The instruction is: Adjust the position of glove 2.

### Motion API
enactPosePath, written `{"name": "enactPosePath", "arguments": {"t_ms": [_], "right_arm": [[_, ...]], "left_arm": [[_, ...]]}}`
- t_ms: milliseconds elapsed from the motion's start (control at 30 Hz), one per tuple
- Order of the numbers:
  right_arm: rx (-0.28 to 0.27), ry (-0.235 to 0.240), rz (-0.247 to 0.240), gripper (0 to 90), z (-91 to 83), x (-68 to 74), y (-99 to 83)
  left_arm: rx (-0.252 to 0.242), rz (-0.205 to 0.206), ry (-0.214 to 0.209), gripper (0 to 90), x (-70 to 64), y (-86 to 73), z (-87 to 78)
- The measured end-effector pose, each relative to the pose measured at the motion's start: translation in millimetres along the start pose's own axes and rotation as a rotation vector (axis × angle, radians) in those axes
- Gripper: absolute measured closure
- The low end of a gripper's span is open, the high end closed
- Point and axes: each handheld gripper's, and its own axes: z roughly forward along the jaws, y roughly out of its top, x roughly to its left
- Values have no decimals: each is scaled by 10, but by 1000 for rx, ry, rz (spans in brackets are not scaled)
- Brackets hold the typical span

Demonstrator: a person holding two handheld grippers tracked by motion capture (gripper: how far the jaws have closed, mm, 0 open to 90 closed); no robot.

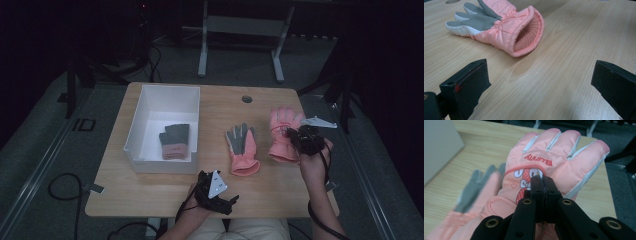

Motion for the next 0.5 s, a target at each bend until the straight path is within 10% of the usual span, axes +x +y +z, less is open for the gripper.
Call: {"name": "enactPosePath", "arguments": {"t_ms": [500], "right_arm": [[-28,127,-65,887,29,712,226]], "left_arm": [[-27,3,8,11,-5,8,-34]]}}
